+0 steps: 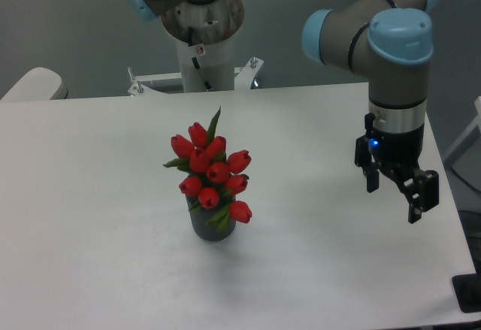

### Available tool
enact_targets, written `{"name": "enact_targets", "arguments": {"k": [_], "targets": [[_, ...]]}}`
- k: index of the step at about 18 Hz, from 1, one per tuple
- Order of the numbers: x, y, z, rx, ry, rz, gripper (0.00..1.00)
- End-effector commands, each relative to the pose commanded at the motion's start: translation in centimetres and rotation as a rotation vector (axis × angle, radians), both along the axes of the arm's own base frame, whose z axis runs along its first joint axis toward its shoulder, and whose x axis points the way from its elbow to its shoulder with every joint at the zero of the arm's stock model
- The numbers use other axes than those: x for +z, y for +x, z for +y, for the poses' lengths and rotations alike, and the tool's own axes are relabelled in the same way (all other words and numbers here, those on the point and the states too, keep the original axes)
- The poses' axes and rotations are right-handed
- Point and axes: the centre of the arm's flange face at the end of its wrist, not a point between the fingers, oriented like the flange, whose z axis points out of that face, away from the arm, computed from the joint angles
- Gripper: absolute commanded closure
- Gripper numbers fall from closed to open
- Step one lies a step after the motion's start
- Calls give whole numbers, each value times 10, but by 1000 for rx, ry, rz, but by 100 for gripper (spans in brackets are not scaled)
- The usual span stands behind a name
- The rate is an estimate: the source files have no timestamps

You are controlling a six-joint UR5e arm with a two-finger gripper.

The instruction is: Insert the flowers into the vase

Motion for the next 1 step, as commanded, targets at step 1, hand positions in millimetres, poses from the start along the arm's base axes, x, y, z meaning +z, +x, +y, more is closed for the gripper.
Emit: {"name": "enact_targets", "arguments": {"k": [1], "targets": [[-1,1,0,-2,-1,-1,0]]}}
